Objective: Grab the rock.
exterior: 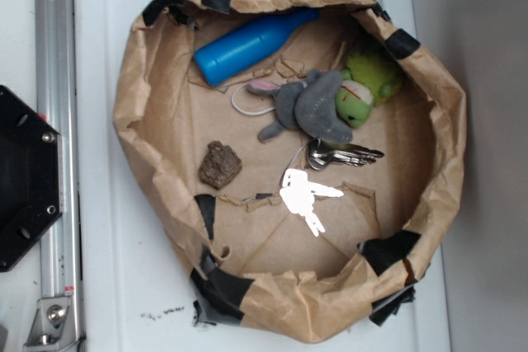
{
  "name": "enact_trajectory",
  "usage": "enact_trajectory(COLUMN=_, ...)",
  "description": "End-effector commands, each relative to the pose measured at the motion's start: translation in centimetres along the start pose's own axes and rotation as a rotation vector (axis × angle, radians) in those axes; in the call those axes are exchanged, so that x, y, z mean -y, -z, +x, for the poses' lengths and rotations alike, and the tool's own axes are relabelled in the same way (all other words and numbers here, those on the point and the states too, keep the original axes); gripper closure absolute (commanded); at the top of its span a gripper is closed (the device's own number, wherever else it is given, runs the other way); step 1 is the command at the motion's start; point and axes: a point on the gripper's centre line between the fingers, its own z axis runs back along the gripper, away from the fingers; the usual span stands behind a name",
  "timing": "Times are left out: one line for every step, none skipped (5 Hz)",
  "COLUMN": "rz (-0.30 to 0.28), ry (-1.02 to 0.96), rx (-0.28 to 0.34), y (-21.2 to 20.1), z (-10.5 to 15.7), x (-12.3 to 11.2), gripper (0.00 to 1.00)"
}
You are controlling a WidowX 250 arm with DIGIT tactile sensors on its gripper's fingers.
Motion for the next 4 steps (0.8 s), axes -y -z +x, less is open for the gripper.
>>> enact_trajectory(rz=0.0, ry=0.0, rx=0.0, y=0.0, z=0.0, x=0.0, gripper=0.0)
enact_trajectory(rz=-0.033, ry=-0.237, rx=-0.007, y=4.6, z=4.6, x=-2.1, gripper=0.0)
enact_trajectory(rz=-0.077, ry=-0.384, rx=-0.114, y=8.8, z=8.5, x=-3.4, gripper=0.0)
enact_trajectory(rz=-0.072, ry=-0.558, rx=-0.047, y=12.6, z=11.0, x=-4.3, gripper=0.0)
